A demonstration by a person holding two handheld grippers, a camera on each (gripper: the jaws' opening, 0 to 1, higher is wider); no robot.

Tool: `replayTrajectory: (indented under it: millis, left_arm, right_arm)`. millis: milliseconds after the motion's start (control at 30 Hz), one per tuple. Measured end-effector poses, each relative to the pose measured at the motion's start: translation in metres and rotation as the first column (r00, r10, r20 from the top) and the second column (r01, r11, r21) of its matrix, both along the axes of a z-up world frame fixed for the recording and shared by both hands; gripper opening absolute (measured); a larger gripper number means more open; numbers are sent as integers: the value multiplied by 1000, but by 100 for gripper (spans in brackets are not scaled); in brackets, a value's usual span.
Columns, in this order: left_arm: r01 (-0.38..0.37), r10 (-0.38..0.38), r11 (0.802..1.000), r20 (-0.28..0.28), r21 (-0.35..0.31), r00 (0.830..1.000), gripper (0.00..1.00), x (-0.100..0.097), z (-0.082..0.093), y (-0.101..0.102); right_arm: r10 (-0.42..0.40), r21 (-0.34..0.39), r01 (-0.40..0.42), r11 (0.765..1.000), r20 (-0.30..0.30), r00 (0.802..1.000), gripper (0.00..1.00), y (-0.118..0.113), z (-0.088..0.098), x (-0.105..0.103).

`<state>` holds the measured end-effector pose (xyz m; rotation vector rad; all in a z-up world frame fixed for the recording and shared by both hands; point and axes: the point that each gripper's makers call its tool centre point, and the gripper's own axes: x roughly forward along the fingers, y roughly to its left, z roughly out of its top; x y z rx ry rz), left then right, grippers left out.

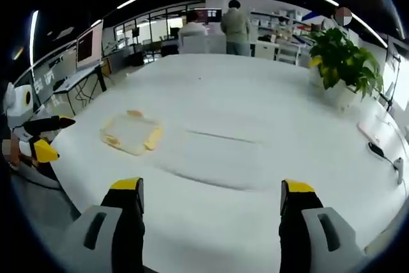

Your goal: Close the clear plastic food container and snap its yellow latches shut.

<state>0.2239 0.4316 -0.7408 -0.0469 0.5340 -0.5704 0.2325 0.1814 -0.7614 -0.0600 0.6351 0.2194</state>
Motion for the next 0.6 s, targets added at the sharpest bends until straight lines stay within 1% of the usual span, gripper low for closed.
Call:
replayTrajectory:
  millis: [133, 233, 300, 333, 367, 433, 533, 600]
  left_arm:
    - [5, -5, 1000, -5, 7, 1000, 96, -1, -1, 0]
    - [9, -9, 1000, -5, 12, 1000, 96, -1, -2, -1]
    - [11, -11, 1000, -16, 18, 1000, 95, -2, -4, 0]
    - [14, -14, 1000, -15, 14, 1000, 95, -2, -3, -1]
    - [16, -16, 1000, 6, 2, 1000, 95, 0, 1, -2]
    - [11, -11, 1000, 13, 6, 1000, 95, 0, 2, -1]
    - [16, -16, 1000, -5, 6, 1000, 95, -2, -1, -2]
    - [20, -20, 1000, -10, 13, 1000, 95, -2, -3, -2]
  right_arm:
    - [5, 0, -5, 1000, -17, 1000, 85, 1, -4, -1]
    - [8, -11, -8, 1000, -15, 1000, 85, 0, -3, -1]
    - [7, -11, -7, 1000, -15, 1000, 84, 0, -3, -1]
    - [4, -9, -5, 1000, -11, 1000, 84, 0, -2, -1]
    - [4, -2, -4, 1000, -11, 1000, 84, 1, -2, -1]
    - [15, 1, -14, 1000, -14, 1000, 84, 4, -3, -1]
    - [28, -24, -29, 999, -27, 999, 84, 5, -7, -1]
    - [26, -38, -27, 999, -22, 999, 85, 4, -6, -1]
